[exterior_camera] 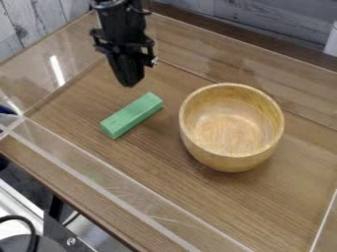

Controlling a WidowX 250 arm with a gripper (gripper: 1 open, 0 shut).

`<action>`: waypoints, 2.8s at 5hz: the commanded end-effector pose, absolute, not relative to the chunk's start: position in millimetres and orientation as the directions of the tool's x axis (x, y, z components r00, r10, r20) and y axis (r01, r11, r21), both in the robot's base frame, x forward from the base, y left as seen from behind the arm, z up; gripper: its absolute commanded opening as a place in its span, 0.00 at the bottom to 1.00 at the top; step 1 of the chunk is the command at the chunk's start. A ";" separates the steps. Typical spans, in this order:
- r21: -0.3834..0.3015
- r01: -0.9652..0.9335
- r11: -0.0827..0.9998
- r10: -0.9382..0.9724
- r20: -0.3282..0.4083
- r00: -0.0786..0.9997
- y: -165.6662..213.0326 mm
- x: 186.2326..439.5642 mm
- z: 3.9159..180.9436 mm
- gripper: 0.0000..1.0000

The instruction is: Put the green block in the brown bowl

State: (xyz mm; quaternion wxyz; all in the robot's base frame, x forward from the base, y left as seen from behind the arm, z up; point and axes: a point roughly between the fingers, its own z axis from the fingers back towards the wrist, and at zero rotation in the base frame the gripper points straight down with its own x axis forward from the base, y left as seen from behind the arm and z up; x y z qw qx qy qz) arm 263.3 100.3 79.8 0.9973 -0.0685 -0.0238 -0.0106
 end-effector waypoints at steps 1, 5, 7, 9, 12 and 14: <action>-0.133 0.031 0.991 -0.021 0.080 0.997 107.8 266.2 78.1 1.00; -0.192 0.039 0.981 -0.031 0.041 0.999 120.5 264.3 26.4 0.00; -0.215 -0.037 0.976 0.052 0.063 0.997 120.2 278.1 28.2 0.00; -0.282 -0.020 0.959 0.046 0.086 0.995 110.9 284.7 44.4 0.00; -0.306 0.031 0.952 0.005 0.116 0.993 106.1 298.2 107.0 0.00; -0.370 0.123 0.921 -0.063 0.169 0.984 72.1 299.1 160.0 0.00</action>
